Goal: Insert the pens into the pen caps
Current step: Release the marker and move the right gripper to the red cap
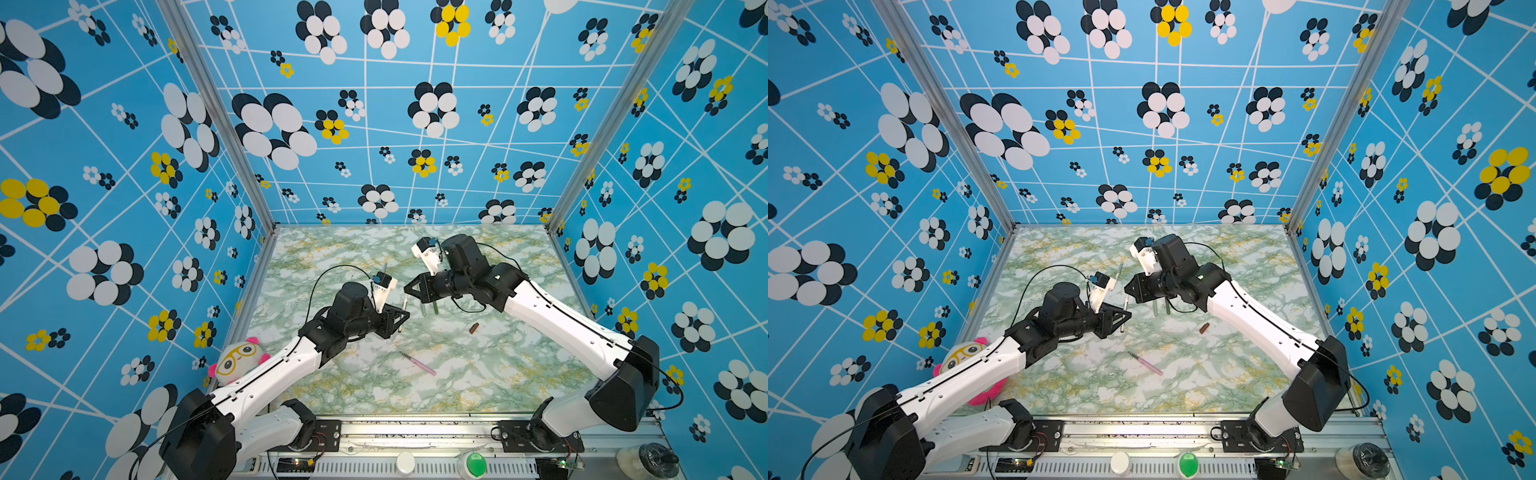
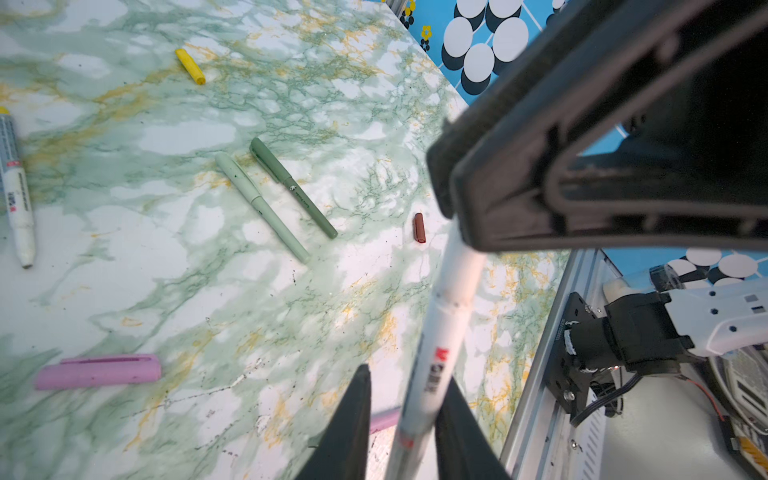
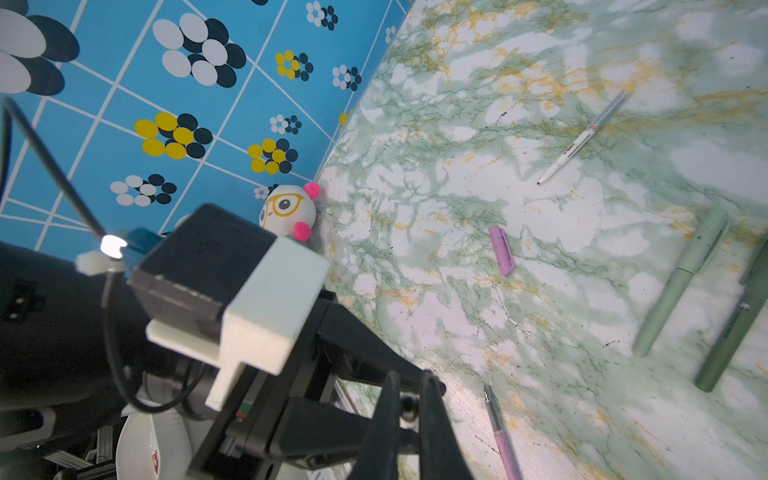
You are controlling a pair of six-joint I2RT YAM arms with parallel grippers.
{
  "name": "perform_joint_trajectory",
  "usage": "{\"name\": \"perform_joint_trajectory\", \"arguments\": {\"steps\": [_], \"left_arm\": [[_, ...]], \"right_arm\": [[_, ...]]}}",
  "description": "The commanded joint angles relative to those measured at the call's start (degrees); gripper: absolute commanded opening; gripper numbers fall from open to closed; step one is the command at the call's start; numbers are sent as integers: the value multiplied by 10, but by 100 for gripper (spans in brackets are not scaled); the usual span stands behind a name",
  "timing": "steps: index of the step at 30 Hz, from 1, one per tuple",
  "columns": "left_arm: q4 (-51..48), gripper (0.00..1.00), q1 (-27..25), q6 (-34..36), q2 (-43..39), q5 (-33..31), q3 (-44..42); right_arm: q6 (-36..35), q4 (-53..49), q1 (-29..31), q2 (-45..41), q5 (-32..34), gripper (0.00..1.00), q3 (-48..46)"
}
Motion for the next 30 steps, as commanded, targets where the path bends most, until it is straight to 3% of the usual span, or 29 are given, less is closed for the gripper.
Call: {"name": "perform_joint_trajectory", "arguments": {"steps": [1, 6, 8, 12, 15, 24, 30], "left_arm": [[1, 17, -4, 4, -3, -9, 15], [-2, 0, -3, 4, -2, -17, 14], [-7, 0, -4, 8, 0, -19, 16], [-37, 0, -3, 12, 0, -45, 25], [-64, 0, -3, 17, -4, -59, 30], [-118, 0, -9, 35, 6, -48, 33], [-131, 0, -23, 43, 30, -50, 39]], "right_arm": [[0, 9, -1, -6, 3, 10, -5], [-2, 6, -1, -3, 13, 11, -4], [-2, 5, -2, -2, 18, 14, -3], [7, -8, -10, -4, 46, 31, -4], [28, -36, -24, -12, 84, 38, -7], [98, -169, -41, -49, 281, 43, -77], [122, -214, -47, -32, 338, 44, -127]]}}
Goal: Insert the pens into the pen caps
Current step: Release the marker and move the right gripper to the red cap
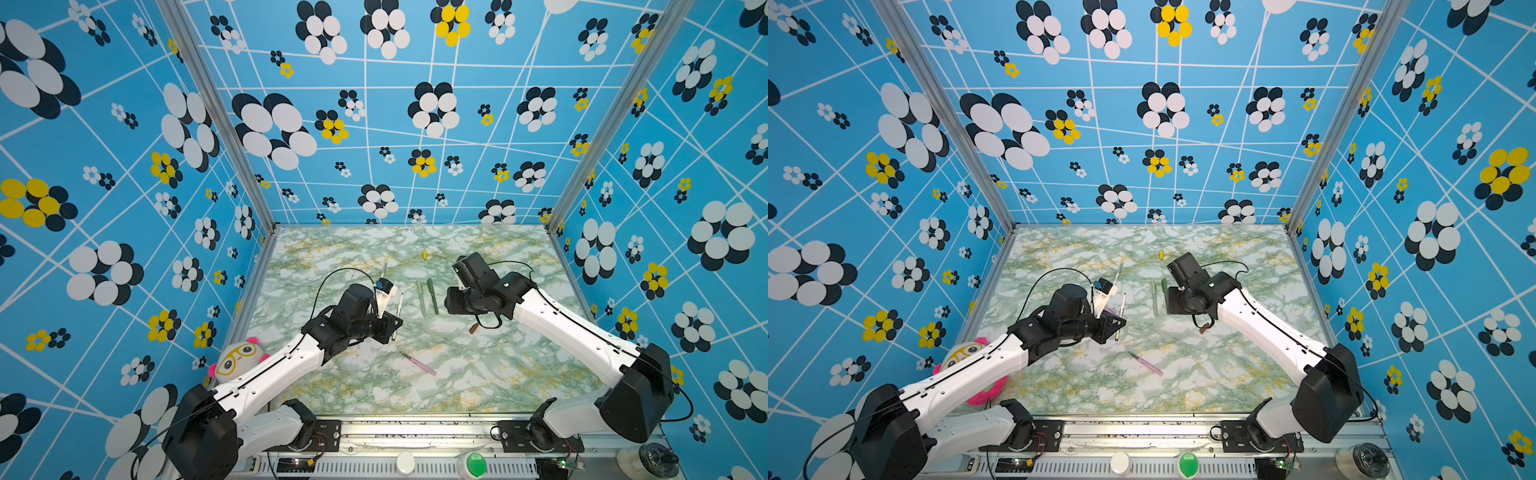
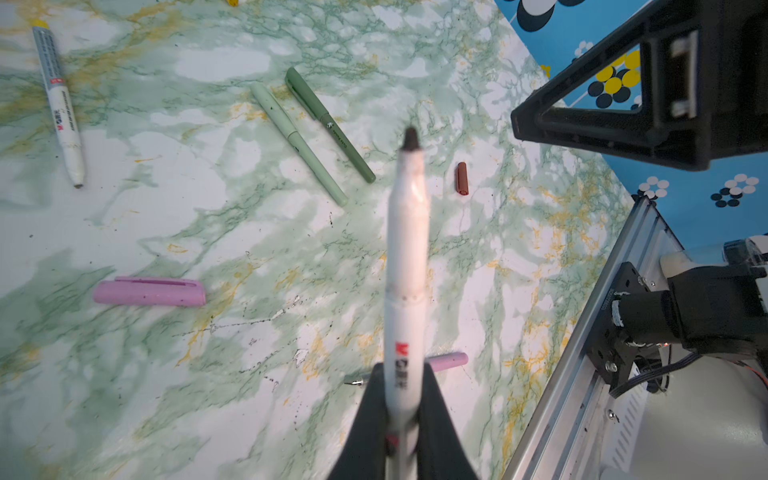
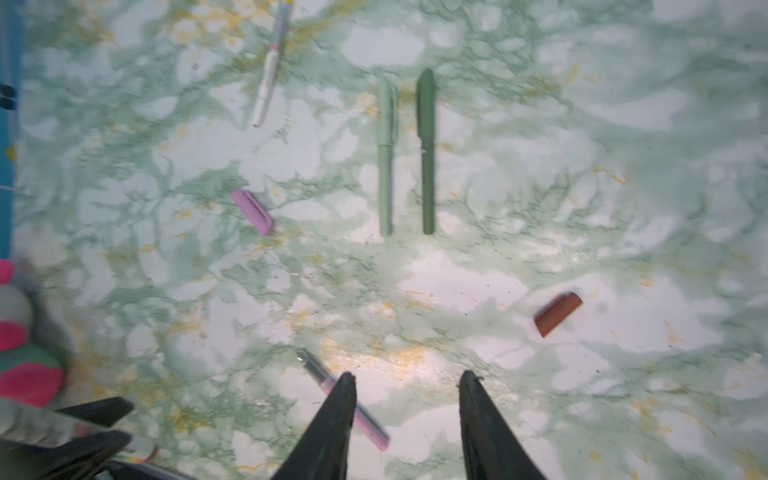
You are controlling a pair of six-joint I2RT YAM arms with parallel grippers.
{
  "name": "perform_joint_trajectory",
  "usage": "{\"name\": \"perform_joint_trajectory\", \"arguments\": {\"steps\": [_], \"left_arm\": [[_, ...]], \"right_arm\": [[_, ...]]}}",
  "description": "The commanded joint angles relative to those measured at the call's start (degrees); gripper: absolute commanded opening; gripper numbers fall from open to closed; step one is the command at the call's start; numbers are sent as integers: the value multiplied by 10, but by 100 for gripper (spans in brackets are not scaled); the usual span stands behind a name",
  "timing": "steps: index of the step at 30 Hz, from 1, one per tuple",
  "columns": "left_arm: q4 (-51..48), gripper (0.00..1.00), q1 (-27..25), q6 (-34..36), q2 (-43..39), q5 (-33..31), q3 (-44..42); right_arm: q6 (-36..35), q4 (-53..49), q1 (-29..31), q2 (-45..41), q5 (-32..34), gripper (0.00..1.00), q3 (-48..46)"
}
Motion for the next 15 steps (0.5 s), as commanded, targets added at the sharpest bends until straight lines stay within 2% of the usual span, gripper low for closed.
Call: {"name": "perform_joint_trajectory", "arguments": {"steps": [1, 3, 10, 13, 15], "left_arm": [[-18, 0, -10, 16, 10, -5, 20], [-13, 0, -15, 16, 11, -11, 19], [22, 0, -39, 7, 23, -37, 9], [42, 0, -50, 1, 31, -40, 1], [49, 0, -58, -1, 39, -39, 1]], "right_arm": [[28, -59, -9, 14, 57, 49, -19], [37, -64, -24, 26, 49, 57, -36], [57, -3, -102, 63, -56, 62, -108], [56, 21, -122, 88, -75, 70, -115], [63, 46, -136, 101, -101, 71, -124]]}}
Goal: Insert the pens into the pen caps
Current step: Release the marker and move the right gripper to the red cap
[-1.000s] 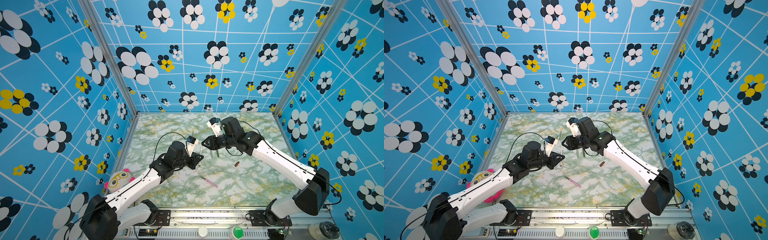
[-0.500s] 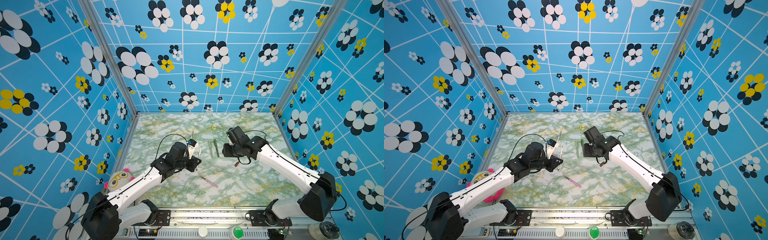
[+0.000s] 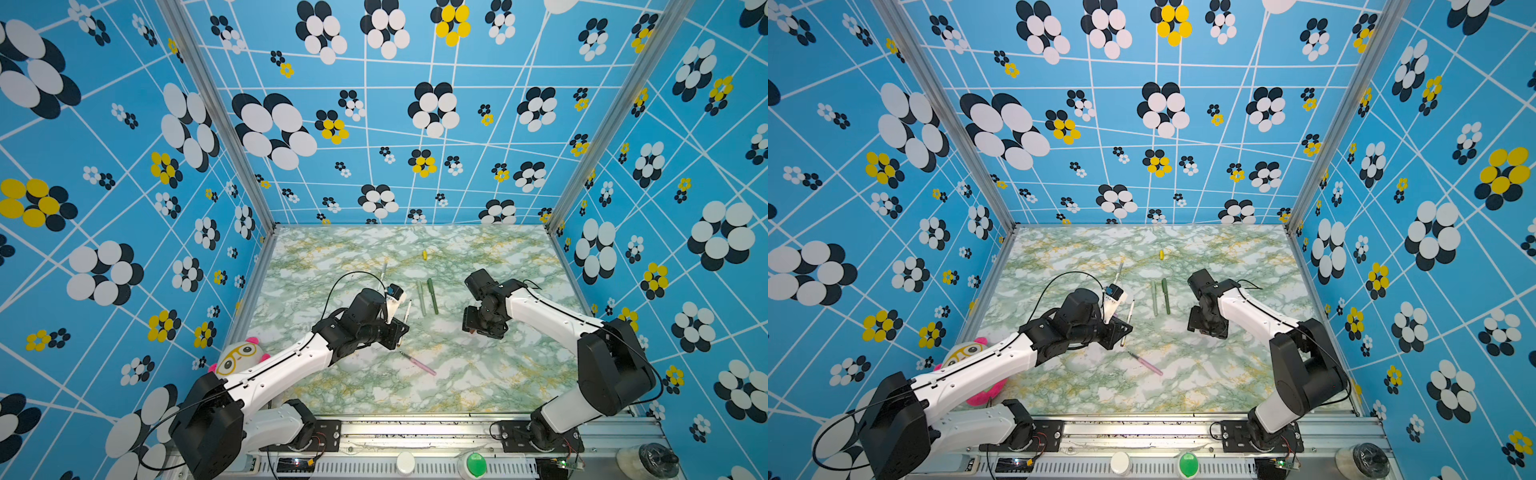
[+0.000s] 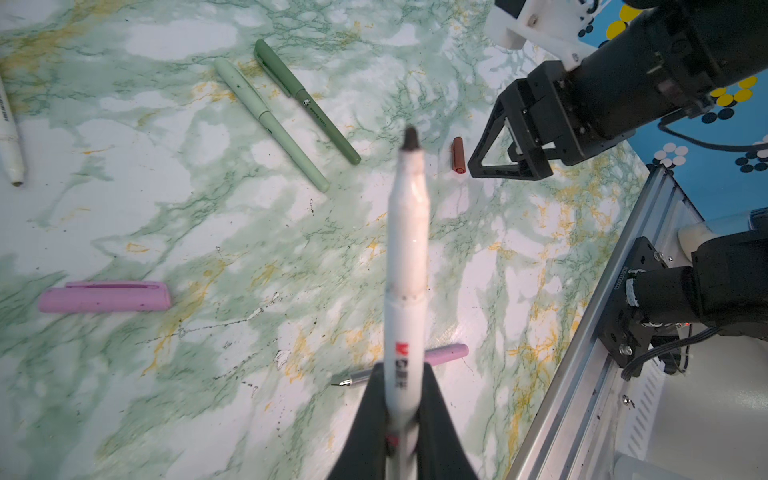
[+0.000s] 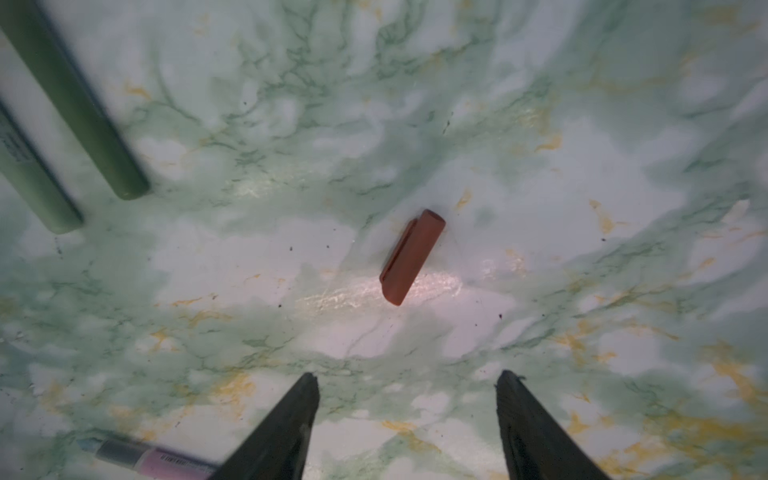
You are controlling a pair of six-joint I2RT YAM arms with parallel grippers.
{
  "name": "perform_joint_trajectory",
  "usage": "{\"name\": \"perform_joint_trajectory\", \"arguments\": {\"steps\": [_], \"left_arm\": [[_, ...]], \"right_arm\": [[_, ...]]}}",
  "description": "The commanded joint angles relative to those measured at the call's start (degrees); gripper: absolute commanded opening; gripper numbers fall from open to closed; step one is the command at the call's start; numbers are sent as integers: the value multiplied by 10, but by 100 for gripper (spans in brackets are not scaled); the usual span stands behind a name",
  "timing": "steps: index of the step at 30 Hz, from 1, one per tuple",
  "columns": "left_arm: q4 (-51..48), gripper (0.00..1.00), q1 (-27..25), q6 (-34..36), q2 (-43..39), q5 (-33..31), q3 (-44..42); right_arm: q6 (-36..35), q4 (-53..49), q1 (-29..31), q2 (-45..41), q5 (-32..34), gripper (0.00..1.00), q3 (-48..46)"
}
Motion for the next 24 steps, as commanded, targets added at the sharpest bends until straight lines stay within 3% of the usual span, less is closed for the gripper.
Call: {"name": "perform_joint_trajectory", "arguments": {"steps": [1, 24], "left_arm": [[29, 0, -12, -4, 12, -8, 2], [49, 0, -23, -1, 10, -11, -17]], "right_arm": [[17, 48, -17, 20, -56, 71, -13], [76, 111, -32, 136, -115, 68, 72]]}}
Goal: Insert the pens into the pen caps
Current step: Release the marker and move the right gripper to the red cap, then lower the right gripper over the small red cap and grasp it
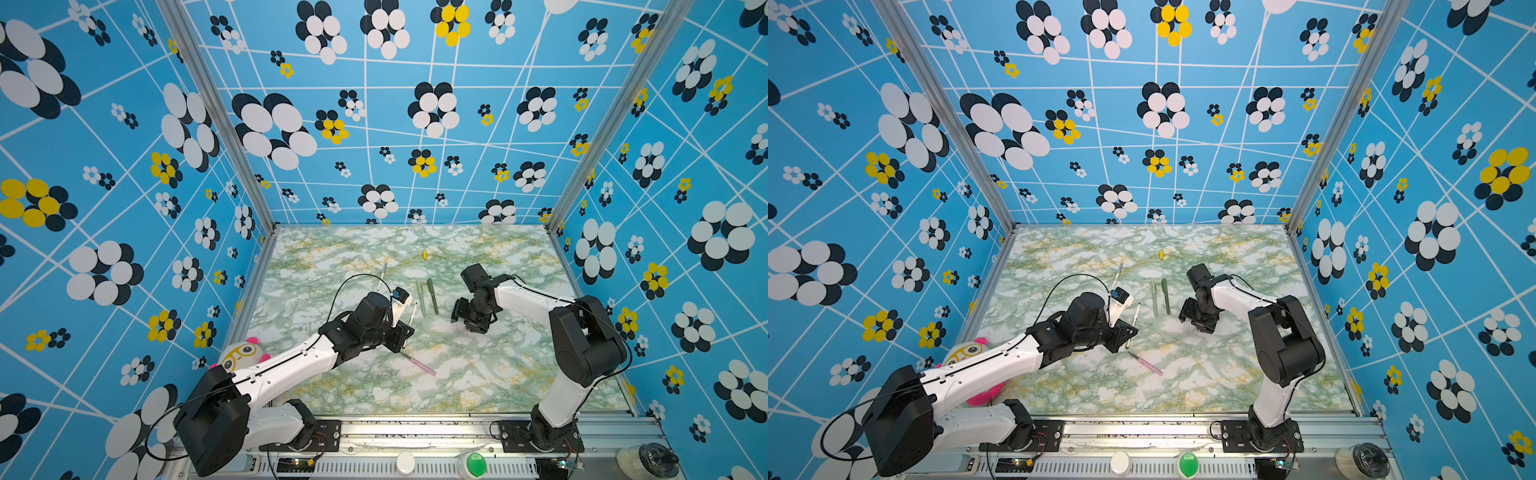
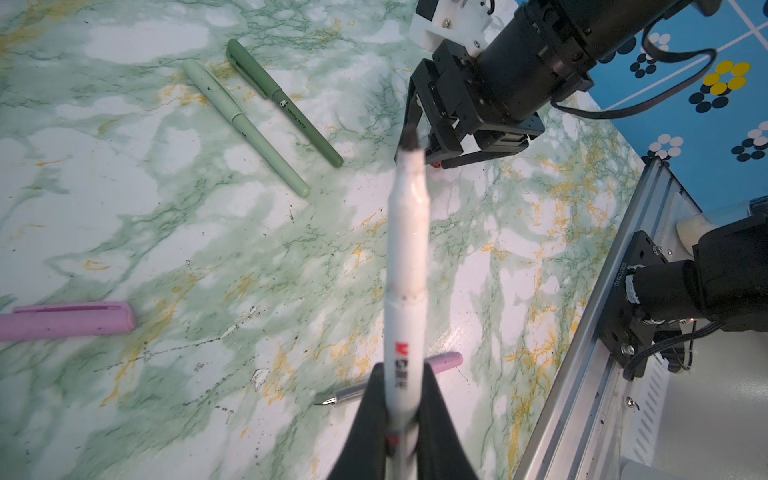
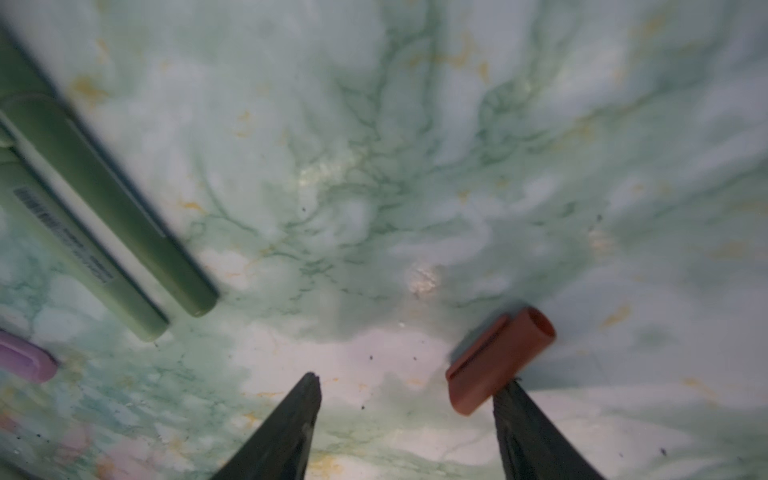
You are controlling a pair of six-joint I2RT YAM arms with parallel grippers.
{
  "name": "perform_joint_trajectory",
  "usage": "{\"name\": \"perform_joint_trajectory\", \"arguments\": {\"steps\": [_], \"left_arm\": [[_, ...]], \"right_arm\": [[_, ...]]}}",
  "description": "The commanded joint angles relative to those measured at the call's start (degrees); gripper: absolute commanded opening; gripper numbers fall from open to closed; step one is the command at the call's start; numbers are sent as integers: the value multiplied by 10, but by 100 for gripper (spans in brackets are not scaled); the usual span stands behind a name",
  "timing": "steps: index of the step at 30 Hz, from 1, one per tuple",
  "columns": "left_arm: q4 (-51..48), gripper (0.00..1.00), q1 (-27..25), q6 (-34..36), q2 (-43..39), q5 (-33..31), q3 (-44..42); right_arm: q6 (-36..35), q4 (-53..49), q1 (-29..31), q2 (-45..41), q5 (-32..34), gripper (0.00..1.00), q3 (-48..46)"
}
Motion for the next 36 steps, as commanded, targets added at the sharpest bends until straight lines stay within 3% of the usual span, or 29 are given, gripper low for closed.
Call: {"name": "perform_joint_trajectory", "arguments": {"steps": [1, 13, 18, 36], "left_arm": [[10, 0, -5, 0, -4, -5, -4], [1, 0, -6, -1, -9, -12, -3], [-3, 0, -7, -3, -12, -13, -1], [-4, 0, -9, 1, -7, -14, 1]], "right_arm": [[19, 26, -10, 34, -21, 68, 29], [35, 44, -26, 118, -78, 67, 129], [23, 37, -28, 131, -65, 67, 143], [56, 82, -22, 67, -86, 66, 25]]}}
